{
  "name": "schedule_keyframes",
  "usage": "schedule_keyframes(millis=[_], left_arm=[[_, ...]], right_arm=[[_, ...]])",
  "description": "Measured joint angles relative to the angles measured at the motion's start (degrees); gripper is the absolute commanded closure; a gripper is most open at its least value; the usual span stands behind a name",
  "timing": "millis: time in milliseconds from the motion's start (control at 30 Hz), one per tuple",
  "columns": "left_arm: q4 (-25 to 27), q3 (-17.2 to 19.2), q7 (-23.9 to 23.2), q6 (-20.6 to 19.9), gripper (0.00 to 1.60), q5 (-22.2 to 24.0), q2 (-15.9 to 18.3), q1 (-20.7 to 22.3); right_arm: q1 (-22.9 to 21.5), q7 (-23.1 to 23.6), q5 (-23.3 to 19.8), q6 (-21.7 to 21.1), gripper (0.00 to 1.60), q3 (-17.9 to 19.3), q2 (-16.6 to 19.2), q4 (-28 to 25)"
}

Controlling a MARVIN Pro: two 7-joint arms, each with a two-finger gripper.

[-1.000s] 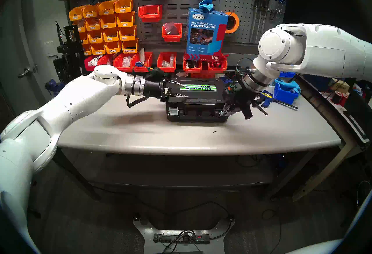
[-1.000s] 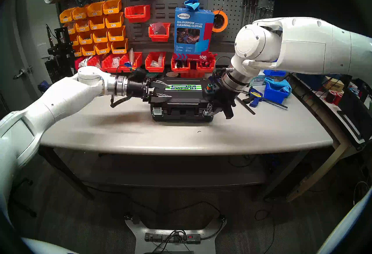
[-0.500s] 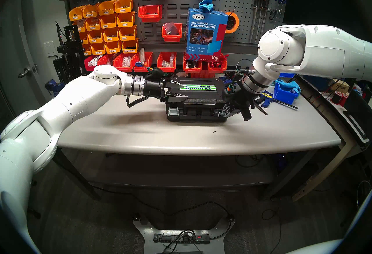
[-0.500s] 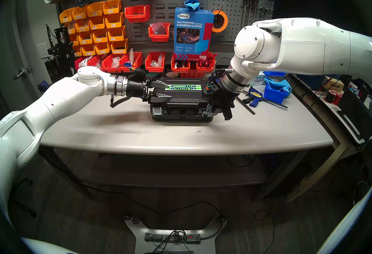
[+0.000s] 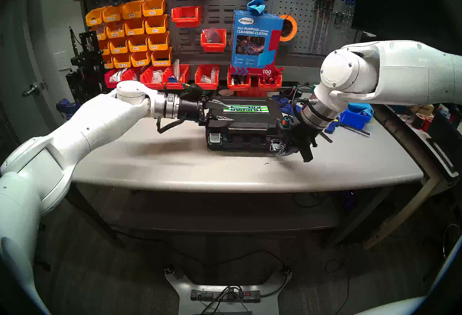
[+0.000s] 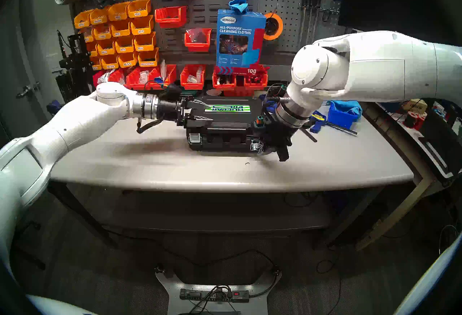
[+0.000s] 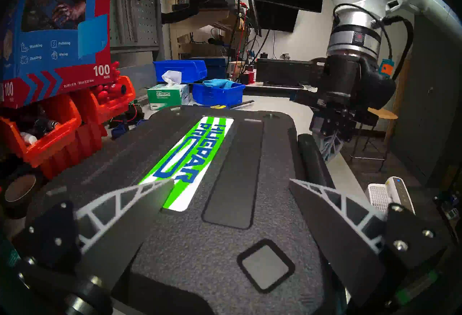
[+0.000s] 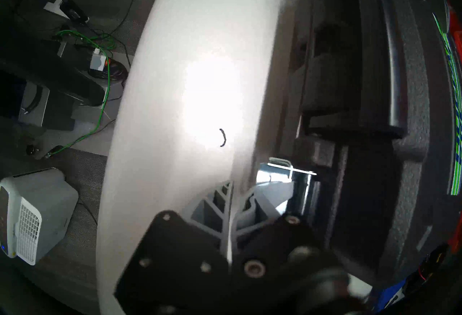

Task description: Open the tool box

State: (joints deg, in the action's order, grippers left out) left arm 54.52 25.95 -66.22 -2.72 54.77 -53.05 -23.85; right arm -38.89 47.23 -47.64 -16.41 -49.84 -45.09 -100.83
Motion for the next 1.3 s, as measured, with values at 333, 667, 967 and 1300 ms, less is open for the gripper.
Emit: schedule_keyframes(millis=[333,667,967,1300], left_arm=[[0.0,0.07,-0.18,0.14,0.0,0.0,-0.02,0.05],[-0.13,-0.04,-0.15,0.09,0.0,-0.06,-0.07,0.02],[-0.07,-0.05,0.09,0.05,0.0,-0.06,-0.05,0.03],[-0.02,-0.09,0.25,0.05,0.0,-0.03,-0.05,0.03]], right_arm=[[-0.61,-1.65,-2.96,0.58,1.6,-2.5,0.01,-1.02],[-0.68,2.54,-5.36,3.08,1.6,-5.09,1.16,-1.11],[-4.27,10.74,-6.41,6.45,1.6,-9.39,3.04,-3.41],[-9.51,17.25,-5.46,8.86,1.6,-8.17,5.12,-1.57]])
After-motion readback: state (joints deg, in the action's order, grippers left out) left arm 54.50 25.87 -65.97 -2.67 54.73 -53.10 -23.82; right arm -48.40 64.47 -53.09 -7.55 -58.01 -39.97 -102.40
